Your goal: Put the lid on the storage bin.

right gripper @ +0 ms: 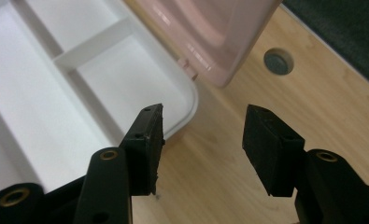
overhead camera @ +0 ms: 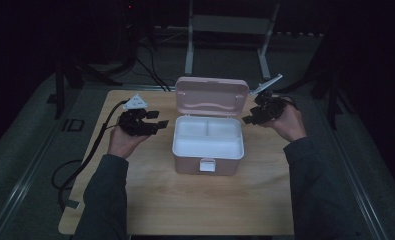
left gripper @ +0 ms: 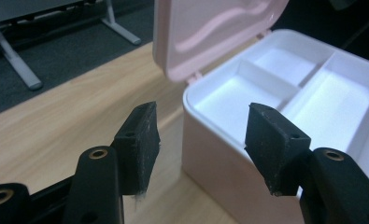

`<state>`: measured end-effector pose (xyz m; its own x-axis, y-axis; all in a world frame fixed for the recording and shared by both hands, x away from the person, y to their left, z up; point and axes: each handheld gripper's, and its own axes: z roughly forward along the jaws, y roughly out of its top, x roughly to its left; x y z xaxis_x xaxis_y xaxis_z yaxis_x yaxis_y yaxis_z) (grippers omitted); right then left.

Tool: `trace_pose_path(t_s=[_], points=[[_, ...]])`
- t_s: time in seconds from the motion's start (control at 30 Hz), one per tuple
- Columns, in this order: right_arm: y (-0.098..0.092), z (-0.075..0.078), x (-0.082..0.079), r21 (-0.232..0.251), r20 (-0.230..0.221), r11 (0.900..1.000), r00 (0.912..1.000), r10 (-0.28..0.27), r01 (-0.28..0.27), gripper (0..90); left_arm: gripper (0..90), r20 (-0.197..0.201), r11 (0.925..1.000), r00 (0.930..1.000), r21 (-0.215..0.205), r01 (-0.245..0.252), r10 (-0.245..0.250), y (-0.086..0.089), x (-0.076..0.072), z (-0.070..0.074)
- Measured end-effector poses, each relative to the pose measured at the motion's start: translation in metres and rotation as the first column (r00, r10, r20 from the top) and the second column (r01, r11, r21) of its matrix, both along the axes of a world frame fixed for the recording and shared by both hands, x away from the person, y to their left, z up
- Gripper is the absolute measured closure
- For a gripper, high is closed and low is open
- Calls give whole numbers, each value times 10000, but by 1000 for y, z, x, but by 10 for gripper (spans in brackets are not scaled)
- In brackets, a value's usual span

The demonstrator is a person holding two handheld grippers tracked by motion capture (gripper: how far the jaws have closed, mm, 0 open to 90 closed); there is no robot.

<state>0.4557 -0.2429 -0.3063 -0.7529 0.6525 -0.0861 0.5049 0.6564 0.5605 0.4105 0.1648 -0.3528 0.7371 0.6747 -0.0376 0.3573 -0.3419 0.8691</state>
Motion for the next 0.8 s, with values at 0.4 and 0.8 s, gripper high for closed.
trace_pose_path(t_s=[0.4,0.8], points=[[-2,7,10,512,480,9986,9987,-188,163,517,445,93,9977,9993,580,349,-355,-22,31,26],[7,11,22,813,660,9962,9972,-364,310,570,476,231,9971,9997,760,90,-108,-41,51,38]])
